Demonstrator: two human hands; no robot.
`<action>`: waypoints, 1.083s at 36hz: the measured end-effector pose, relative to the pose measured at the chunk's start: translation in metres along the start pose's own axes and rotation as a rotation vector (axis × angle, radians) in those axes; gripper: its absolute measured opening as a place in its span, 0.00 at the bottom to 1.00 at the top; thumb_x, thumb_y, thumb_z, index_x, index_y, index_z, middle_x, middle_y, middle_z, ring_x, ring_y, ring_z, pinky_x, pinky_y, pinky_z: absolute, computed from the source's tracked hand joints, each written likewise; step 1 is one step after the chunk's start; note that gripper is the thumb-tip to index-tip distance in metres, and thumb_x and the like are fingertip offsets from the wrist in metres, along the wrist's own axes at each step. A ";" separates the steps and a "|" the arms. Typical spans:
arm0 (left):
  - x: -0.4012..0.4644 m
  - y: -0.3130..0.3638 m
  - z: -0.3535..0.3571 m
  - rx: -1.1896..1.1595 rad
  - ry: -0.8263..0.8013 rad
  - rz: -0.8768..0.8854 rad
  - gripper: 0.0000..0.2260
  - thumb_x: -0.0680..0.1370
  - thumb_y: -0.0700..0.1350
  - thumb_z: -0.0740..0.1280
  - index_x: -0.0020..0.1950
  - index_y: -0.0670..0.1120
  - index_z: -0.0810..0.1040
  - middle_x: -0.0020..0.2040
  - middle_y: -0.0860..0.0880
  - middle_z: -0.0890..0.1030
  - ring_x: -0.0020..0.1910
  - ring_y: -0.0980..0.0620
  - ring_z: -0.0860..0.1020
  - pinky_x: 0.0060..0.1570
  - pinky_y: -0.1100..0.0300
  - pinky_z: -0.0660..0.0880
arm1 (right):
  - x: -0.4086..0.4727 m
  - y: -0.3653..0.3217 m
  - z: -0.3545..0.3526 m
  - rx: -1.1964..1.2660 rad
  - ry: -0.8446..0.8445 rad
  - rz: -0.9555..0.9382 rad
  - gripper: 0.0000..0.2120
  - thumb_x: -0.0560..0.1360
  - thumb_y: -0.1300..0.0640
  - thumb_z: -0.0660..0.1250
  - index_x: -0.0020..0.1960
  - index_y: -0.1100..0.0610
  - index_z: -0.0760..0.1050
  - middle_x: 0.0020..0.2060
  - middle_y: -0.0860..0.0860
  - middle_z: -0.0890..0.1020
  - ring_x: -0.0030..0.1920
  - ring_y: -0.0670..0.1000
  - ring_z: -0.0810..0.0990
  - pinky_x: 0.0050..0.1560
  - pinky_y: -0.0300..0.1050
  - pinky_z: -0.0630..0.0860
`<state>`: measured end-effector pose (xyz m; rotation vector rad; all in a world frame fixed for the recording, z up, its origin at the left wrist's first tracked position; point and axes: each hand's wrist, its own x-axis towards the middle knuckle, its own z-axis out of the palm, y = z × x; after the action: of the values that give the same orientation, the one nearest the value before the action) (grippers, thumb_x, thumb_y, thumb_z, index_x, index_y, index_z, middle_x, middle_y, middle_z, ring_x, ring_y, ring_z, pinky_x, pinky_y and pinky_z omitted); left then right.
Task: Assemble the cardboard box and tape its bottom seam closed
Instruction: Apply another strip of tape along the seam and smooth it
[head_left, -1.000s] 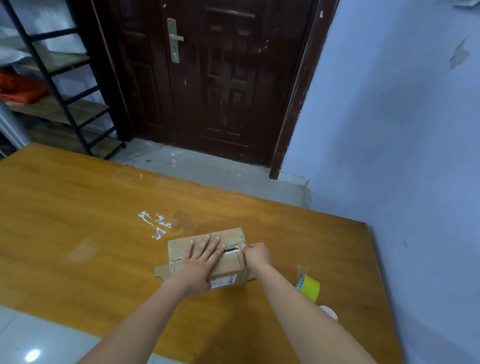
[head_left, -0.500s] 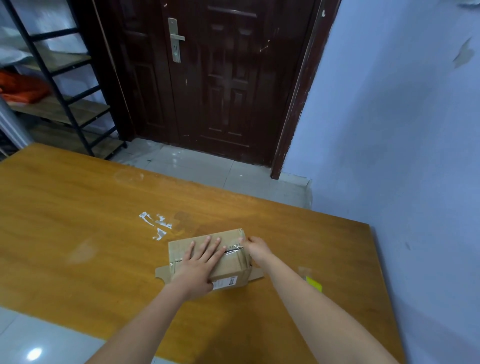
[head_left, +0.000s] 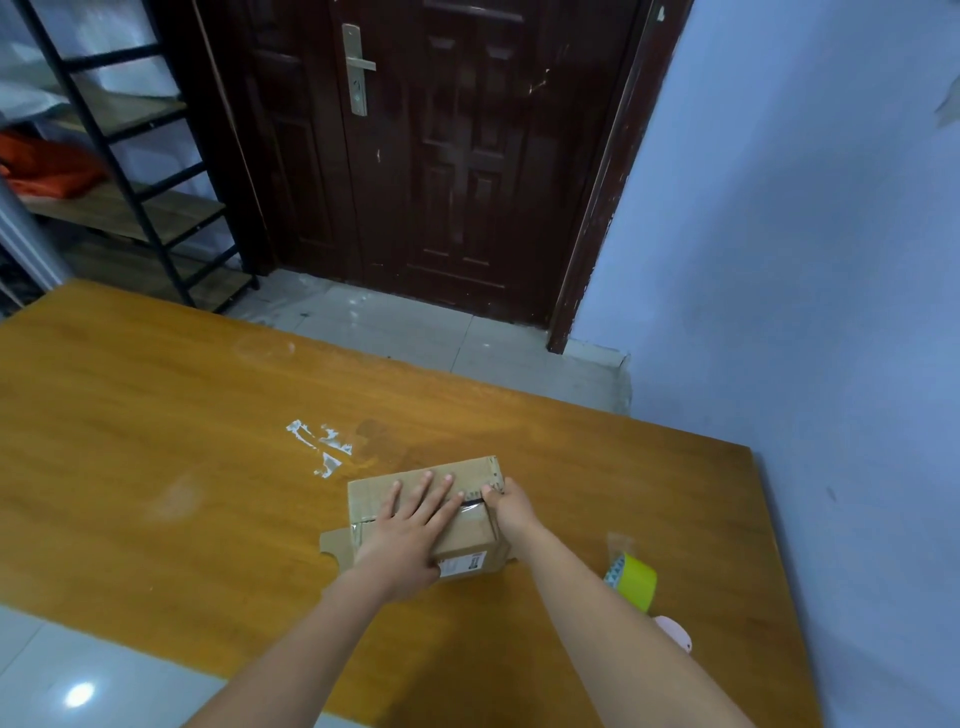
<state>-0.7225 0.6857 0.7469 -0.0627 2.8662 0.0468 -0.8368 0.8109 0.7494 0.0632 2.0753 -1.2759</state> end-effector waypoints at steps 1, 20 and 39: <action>0.000 0.000 0.000 -0.004 0.004 0.004 0.43 0.74 0.53 0.63 0.76 0.54 0.34 0.75 0.53 0.32 0.72 0.48 0.29 0.70 0.44 0.31 | -0.001 0.000 0.000 0.042 -0.005 0.001 0.12 0.80 0.57 0.58 0.62 0.60 0.71 0.57 0.60 0.78 0.56 0.61 0.78 0.60 0.56 0.74; 0.035 0.002 -0.019 -0.102 -0.033 0.112 0.43 0.74 0.59 0.60 0.76 0.49 0.34 0.77 0.52 0.37 0.75 0.51 0.35 0.72 0.44 0.36 | -0.033 0.020 -0.020 0.267 0.061 -0.056 0.16 0.81 0.57 0.57 0.67 0.58 0.69 0.60 0.57 0.78 0.55 0.53 0.78 0.46 0.39 0.76; 0.051 0.037 0.000 -0.025 0.063 0.026 0.50 0.66 0.76 0.55 0.75 0.54 0.33 0.72 0.54 0.29 0.71 0.51 0.28 0.71 0.39 0.37 | -0.011 0.054 -0.206 -0.052 0.444 0.188 0.12 0.77 0.65 0.60 0.35 0.60 0.74 0.37 0.63 0.79 0.44 0.55 0.75 0.38 0.43 0.66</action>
<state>-0.7730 0.7206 0.7341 -0.0324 2.9297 0.0867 -0.9170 1.0072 0.7713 0.5489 2.4025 -1.1682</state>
